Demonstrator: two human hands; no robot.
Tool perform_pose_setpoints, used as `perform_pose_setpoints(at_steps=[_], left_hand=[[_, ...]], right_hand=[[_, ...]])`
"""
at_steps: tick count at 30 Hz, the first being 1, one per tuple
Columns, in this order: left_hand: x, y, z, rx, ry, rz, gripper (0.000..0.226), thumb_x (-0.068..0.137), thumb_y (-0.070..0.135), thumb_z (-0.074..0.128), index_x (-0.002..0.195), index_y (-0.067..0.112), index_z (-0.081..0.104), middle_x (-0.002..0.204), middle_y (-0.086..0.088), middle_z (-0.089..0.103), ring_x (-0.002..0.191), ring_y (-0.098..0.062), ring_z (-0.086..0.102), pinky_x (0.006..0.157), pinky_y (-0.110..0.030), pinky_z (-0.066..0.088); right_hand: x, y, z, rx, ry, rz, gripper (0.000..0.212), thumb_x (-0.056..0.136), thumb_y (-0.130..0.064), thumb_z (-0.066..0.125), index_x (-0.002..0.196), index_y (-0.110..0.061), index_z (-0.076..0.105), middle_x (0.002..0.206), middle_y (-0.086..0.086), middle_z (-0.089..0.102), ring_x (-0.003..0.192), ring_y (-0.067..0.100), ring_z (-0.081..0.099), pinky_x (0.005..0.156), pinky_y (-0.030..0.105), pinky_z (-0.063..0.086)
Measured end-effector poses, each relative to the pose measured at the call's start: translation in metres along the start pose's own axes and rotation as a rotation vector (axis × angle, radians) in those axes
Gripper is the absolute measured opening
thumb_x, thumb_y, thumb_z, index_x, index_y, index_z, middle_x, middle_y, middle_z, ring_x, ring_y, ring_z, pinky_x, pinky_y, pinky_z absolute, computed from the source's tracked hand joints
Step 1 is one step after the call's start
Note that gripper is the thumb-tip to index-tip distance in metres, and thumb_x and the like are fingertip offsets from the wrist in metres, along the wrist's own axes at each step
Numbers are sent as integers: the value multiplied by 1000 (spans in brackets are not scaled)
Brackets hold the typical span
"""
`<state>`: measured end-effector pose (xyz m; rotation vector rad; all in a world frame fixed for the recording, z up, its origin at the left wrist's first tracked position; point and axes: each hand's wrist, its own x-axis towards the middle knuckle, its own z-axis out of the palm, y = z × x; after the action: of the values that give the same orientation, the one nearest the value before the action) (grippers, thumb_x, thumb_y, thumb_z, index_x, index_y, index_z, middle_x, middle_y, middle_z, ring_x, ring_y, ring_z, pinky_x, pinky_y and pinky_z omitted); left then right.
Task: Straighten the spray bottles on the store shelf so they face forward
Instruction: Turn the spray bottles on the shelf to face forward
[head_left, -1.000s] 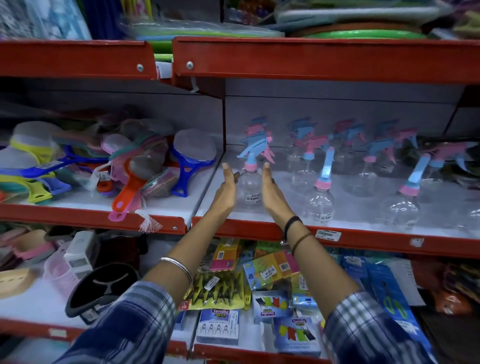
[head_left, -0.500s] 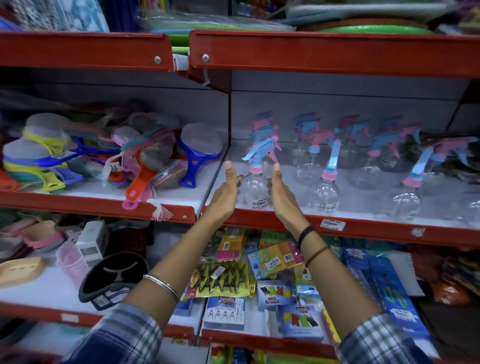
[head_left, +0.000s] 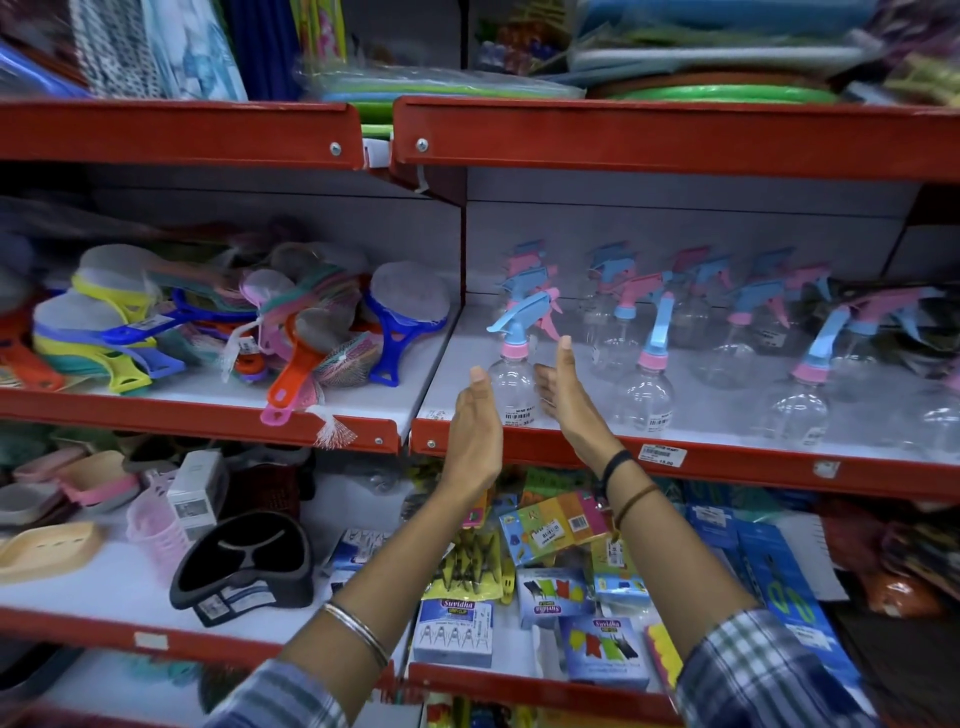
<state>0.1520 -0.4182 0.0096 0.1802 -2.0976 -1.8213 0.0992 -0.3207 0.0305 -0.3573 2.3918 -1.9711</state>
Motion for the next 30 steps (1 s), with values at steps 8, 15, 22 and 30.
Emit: perform_pose_setpoints(at_steps=[8,15,22,30], left_hand=[[12,10,-1,91,-41,-69,88,78,71,-1,145,23,28,154,-6,30,141,-24,28,112,-41,19],[19,14,-2,106,-44,-73,83,83,66,-1,143,19,33,152,-9,34,140,-26,31,111,-41,21],[9,8,7,21,95,66,83,80,68,5,144,21,31,153,-3,32,139,-16,29,111,-33,19],[-23,3,64,-115,51,323,41,89,57,17,125,50,35,149,4,37,136,-7,32,114,-31,26]], right_hand=[[-7,5,-1,-24,67,-10,118,57,-93,8,137,-13,43,146,10,44,130,27,45,112,48,32],[-12,7,4,-81,82,-25,108,69,-84,6,131,-5,47,135,23,51,120,37,52,106,51,37],[-28,17,-4,57,178,-175,90,77,-79,15,129,-16,52,134,7,57,119,18,55,106,42,40],[-35,36,-88,203,600,-487,70,88,-63,22,104,-9,63,107,7,66,98,13,62,84,32,51]])
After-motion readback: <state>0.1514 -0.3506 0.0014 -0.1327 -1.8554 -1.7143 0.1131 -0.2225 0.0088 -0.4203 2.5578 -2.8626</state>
